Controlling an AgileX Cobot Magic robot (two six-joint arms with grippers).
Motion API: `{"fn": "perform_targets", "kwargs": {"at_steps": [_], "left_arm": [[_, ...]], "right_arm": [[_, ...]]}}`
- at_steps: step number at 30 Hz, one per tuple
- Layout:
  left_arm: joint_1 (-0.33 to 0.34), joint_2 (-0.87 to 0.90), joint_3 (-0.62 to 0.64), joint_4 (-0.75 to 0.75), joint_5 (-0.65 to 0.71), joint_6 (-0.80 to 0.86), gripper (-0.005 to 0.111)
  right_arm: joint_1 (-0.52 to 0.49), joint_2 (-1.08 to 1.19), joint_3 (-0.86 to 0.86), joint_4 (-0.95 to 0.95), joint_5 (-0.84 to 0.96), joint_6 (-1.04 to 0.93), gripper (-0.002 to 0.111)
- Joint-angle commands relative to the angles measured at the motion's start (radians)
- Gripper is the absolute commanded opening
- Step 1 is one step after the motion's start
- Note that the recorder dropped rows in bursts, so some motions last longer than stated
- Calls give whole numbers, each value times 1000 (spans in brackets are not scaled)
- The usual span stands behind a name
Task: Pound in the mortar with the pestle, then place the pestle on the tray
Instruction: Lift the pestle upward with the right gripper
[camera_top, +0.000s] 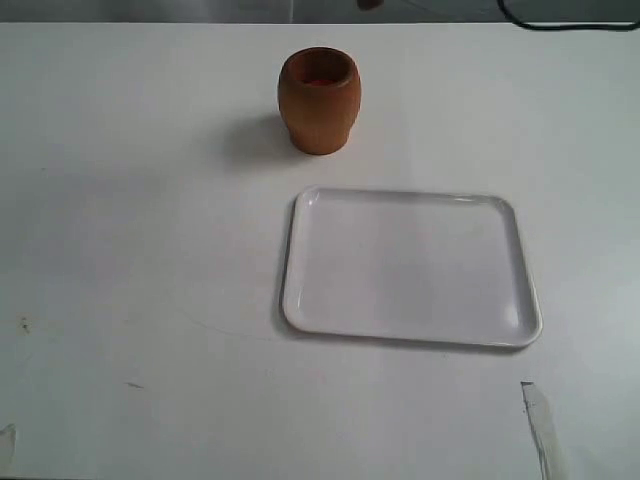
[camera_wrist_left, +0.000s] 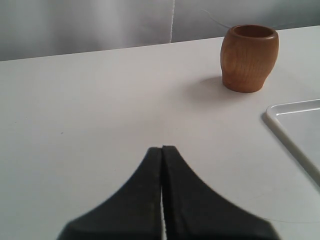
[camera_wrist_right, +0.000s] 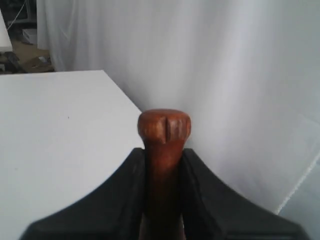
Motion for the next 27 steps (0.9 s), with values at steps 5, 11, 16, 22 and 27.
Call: {"fn": "perform_targets", "kwargs": {"at_steps": [5, 11, 16, 22, 27], "left_arm": [[-8, -1, 1, -7, -3, -8, 0], [-8, -1, 1, -7, -3, -8, 0], [-8, -1, 1, -7, -3, -8, 0], [-8, -1, 1, -7, -3, -8, 0], [-8, -1, 1, -7, -3, -8, 0]], "right_arm": [[41, 37, 14, 44, 19, -101, 0], [68, 22, 14, 44, -394, -87, 0], [90, -25, 14, 14, -748, -98, 0], [101, -106, 14, -16, -1182, -103, 0], [101, -161, 49, 6, -1306, -103, 0]]}}
